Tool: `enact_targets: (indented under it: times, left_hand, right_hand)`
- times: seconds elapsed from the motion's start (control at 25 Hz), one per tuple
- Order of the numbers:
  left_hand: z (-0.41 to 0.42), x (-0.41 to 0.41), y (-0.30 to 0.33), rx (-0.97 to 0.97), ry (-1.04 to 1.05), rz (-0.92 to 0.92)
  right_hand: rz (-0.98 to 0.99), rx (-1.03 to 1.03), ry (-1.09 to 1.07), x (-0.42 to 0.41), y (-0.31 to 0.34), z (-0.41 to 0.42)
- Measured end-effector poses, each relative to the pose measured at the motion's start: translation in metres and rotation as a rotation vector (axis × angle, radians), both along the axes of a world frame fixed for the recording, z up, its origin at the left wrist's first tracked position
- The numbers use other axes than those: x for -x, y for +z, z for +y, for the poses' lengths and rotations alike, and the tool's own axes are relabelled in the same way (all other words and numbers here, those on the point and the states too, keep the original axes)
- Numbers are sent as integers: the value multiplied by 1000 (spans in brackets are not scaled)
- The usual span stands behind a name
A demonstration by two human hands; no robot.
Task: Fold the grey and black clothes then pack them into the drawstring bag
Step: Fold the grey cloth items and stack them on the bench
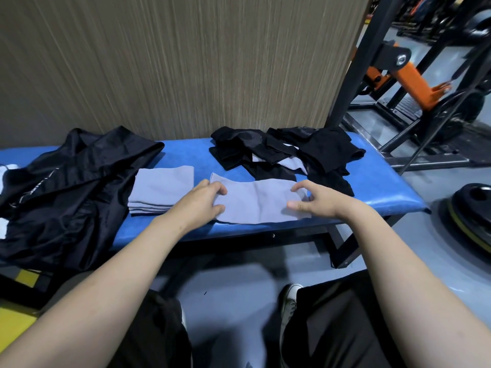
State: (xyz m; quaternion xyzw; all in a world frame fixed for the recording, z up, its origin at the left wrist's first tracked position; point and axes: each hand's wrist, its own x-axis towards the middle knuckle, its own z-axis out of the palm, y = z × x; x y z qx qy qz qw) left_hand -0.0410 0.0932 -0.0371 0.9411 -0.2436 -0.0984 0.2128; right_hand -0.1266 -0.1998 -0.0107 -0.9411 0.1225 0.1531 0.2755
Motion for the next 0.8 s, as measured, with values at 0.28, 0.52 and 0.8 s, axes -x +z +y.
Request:
enact_targets:
  times: [0.28,0.52,0.8]
  left_hand:
    - [-6,-1,0,-9,-13,44]
    - [-6,-5,1,23,-10,41]
    - [-4,-3,4,45,11,54]
  right_hand:
    - [-48,-44,-130,-5,-12,6]
    - [-120,-201,-201,-4,-6,-2]
    - [-241,-182,-233,-4,-4,-7]
